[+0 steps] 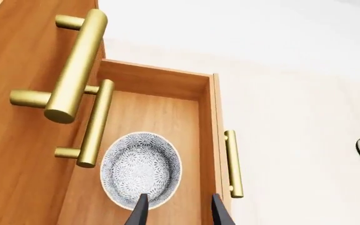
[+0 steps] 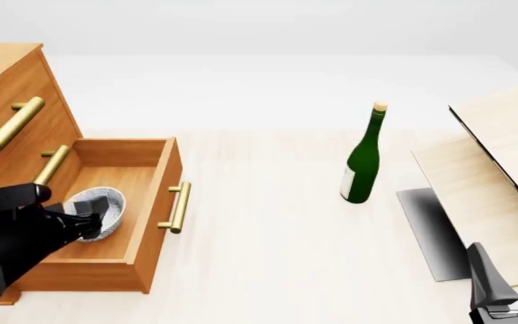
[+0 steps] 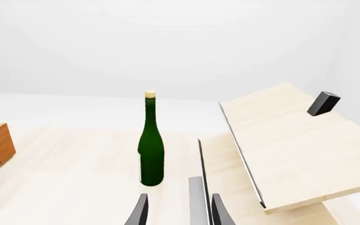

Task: Put the bowl in the bottom drawer of the cabinet and close it.

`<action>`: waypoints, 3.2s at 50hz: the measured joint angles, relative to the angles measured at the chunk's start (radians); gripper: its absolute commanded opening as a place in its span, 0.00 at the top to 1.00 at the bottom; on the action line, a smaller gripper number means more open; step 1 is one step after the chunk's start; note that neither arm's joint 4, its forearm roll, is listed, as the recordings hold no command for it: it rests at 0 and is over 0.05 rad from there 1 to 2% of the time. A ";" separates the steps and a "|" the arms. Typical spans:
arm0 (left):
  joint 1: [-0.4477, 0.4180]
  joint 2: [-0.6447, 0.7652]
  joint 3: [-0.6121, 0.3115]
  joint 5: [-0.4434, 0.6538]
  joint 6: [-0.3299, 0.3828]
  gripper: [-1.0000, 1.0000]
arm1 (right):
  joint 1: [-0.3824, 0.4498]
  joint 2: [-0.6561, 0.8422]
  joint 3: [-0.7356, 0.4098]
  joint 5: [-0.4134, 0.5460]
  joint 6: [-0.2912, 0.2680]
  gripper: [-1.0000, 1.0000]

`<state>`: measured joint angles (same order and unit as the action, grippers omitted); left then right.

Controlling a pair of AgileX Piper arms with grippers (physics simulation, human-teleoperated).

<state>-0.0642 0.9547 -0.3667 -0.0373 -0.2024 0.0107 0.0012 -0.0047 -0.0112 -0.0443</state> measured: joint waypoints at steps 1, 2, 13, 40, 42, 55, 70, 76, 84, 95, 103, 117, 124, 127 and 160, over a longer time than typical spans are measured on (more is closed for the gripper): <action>-0.006 -0.004 -0.001 0.004 -0.001 0.00 | 0.000 0.000 0.000 0.000 0.000 0.00; -0.012 -0.008 -0.002 0.009 -0.003 0.00 | 0.000 0.000 0.000 0.000 0.000 0.00; -0.091 -0.044 -0.016 0.052 -0.031 0.00 | 0.000 0.000 0.000 0.000 0.000 0.00; -0.284 -0.100 -0.073 0.147 -0.110 0.00 | 0.000 0.000 0.000 0.000 -0.002 0.00; -0.294 -0.105 -0.076 0.154 -0.112 0.00 | 0.000 0.000 0.000 0.000 -0.002 0.00; -0.365 -0.123 -0.102 0.192 -0.125 0.00 | 0.000 0.000 0.000 0.000 -0.002 0.00; -0.450 -0.101 -0.124 0.200 -0.144 0.00 | 0.000 0.000 0.000 0.000 -0.003 0.00; -0.486 -0.084 -0.131 0.196 -0.154 0.00 | 0.000 0.000 0.000 0.000 -0.003 0.00; -0.526 -0.051 -0.137 0.187 -0.171 0.00 | 0.000 0.000 0.000 0.000 -0.003 0.00; -0.573 0.000 -0.139 0.166 -0.203 0.00 | 0.001 0.000 0.000 -0.001 -0.004 0.00; -0.602 0.039 -0.135 0.143 -0.232 0.00 | 0.001 0.000 0.000 -0.001 -0.004 0.00; -0.637 0.119 -0.110 0.093 -0.296 0.00 | 0.001 0.000 0.000 -0.001 -0.004 0.00; -0.644 0.161 -0.090 0.065 -0.335 0.00 | 0.001 0.000 0.000 -0.001 -0.004 0.00; -0.646 0.180 -0.080 0.053 -0.353 0.00 | 0.001 0.000 0.000 -0.001 -0.005 0.00; -0.601 0.310 0.004 -0.046 -0.454 0.00 | 0.001 0.000 0.000 -0.001 -0.006 0.00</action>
<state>-0.6649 1.2649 -0.3629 -0.0829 -0.6565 0.0117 0.0011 -0.0047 -0.0122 -0.0504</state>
